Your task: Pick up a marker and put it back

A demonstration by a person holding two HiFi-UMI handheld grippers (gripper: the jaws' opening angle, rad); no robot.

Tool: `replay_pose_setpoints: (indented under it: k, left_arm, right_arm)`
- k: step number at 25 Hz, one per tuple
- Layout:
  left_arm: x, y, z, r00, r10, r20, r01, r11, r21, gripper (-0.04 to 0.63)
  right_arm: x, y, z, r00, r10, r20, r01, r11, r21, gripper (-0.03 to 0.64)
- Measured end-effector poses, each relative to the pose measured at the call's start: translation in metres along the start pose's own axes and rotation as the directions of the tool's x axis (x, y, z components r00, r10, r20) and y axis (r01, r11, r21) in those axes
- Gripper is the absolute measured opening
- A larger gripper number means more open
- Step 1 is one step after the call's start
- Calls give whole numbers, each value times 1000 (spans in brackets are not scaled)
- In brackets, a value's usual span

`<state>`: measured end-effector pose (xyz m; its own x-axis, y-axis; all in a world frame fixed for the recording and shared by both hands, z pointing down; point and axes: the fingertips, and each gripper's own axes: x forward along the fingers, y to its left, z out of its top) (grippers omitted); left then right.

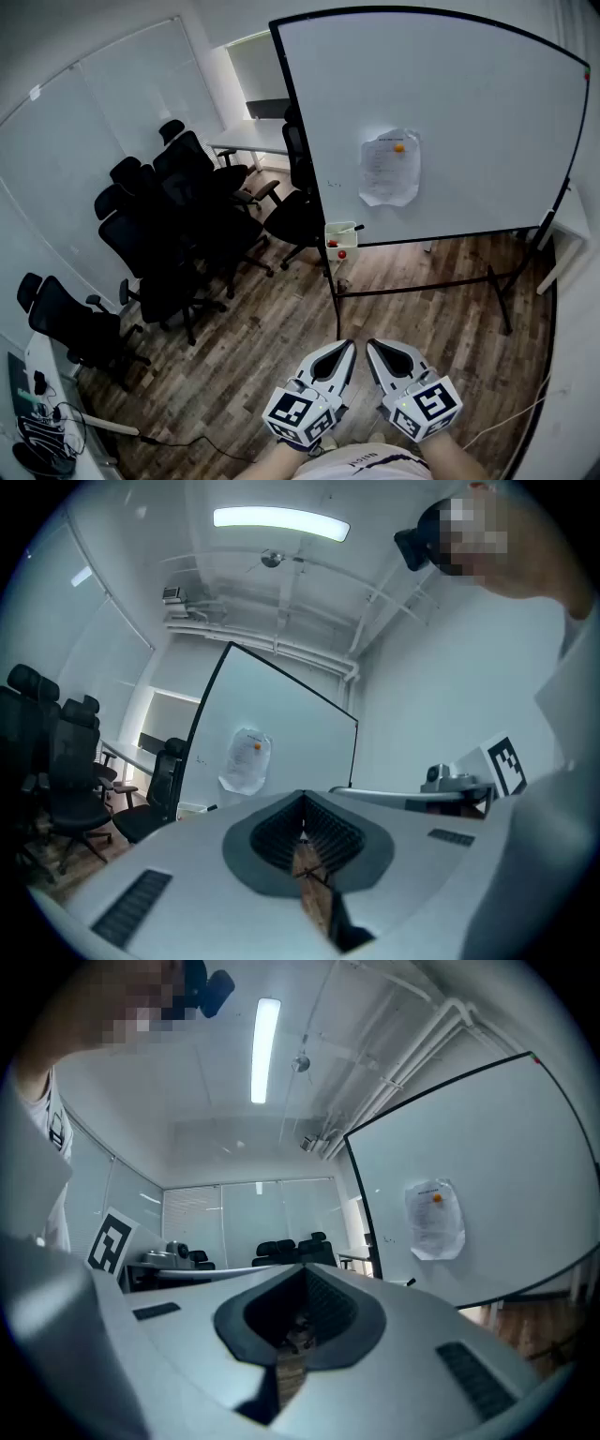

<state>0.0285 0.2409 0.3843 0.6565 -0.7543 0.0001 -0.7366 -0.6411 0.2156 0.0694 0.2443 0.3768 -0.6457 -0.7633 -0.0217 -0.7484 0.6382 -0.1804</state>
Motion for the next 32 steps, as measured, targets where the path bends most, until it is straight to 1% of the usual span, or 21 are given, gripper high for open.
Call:
replay_pose_setpoints:
  k: [4, 7, 15, 21, 25, 28, 32]
  left_arm:
    - [4, -4, -1, 1000, 0, 0, 0, 1000, -3, 11]
    - [5, -6, -3, 1000, 9, 3, -9, 1000, -3, 11]
    - [8, -6, -10, 1000, 31, -3, -31, 999, -5, 11]
    - [20, -14, -16, 999, 40, -12, -40, 999, -2, 11]
    - [22, -17, -22, 998, 49, -31, -49, 999, 14, 11]
    - [26, -13, -21, 997, 64, -33, -63, 998, 24, 11]
    - [37, 5, -17, 997, 76, -23, -76, 997, 35, 11]
  right_arm:
    - [-3, -3, 0, 1000, 6, -7, -5, 1000, 1, 12]
    - [-6, -6, -1, 1000, 10, -7, -10, 1000, 23, 12]
    - [-13, -13, 0, 1000, 10, 20, -11, 999, 35, 12]
    - [-23, -27, 2, 999, 18, 41, -20, 999, 41, 12]
    - [-26, -35, 1, 998, 9, 59, -13, 998, 56, 12]
    - [-22, -42, 2, 998, 15, 58, -19, 998, 64, 12]
    - [-5, -49, 3, 998, 16, 57, -20, 998, 58, 12]
